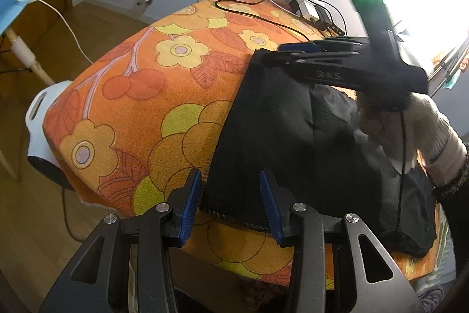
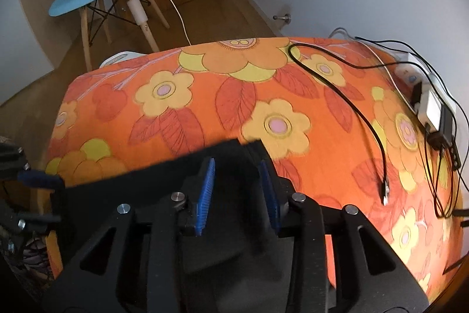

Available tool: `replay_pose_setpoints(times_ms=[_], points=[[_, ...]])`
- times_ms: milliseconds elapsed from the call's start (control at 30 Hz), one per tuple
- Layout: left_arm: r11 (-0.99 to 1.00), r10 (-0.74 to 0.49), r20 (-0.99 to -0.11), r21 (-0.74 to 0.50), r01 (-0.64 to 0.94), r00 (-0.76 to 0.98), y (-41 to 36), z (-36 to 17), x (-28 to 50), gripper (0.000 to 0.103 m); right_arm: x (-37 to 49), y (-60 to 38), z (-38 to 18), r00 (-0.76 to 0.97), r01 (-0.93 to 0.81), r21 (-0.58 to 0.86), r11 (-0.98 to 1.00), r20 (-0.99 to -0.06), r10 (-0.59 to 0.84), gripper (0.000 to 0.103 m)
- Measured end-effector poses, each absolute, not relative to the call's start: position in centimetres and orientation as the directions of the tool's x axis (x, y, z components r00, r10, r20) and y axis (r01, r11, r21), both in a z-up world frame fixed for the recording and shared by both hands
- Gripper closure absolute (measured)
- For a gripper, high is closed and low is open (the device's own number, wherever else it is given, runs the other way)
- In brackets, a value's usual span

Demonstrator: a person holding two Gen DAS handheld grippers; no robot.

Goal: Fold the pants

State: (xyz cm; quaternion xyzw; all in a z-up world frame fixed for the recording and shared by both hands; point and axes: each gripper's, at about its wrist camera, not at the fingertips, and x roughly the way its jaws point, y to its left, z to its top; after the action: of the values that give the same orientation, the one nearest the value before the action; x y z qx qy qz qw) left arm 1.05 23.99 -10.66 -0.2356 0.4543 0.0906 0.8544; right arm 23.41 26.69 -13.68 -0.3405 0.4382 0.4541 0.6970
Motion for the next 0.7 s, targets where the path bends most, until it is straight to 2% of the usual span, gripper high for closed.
replay_pose_setpoints(times_ms=[233, 300, 400, 600, 700], points=[[0.871, -0.055, -0.813, -0.323, -0.37, 0.58, 24.2, -10.3, 0.9, 0.063, 23.4, 27.8, -14.7, 0.182, -0.938, -0.06, 0.341, -0.923, 0.338, 0.071], [0.869, -0.06, -0.813, -0.328, -0.37, 0.579, 24.2, -10.3, 0.9, 0.063, 23.1, 27.6, -14.6, 0.189, -0.941, -0.071, 0.331, -0.921, 0.34, 0.085], [0.871, -0.061, -0.813, -0.327, -0.367, 0.58, 24.1, -10.2, 0.9, 0.063, 22.2, 27.4, -14.5, 0.202, -0.948, -0.096, 0.303, -0.919, 0.34, 0.094], [0.873, -0.061, -0.811, -0.327, -0.363, 0.582, 24.1, -10.1, 0.9, 0.063, 22.0, 26.7, -13.1, 0.255, -0.934, -0.131, 0.333, -0.897, 0.362, 0.095], [0.871, -0.065, -0.812, -0.33, -0.364, 0.58, 24.1, -10.2, 0.9, 0.063, 22.8, 26.6, -13.2, 0.298, -0.919, -0.177, 0.353, -0.898, 0.324, 0.096]])
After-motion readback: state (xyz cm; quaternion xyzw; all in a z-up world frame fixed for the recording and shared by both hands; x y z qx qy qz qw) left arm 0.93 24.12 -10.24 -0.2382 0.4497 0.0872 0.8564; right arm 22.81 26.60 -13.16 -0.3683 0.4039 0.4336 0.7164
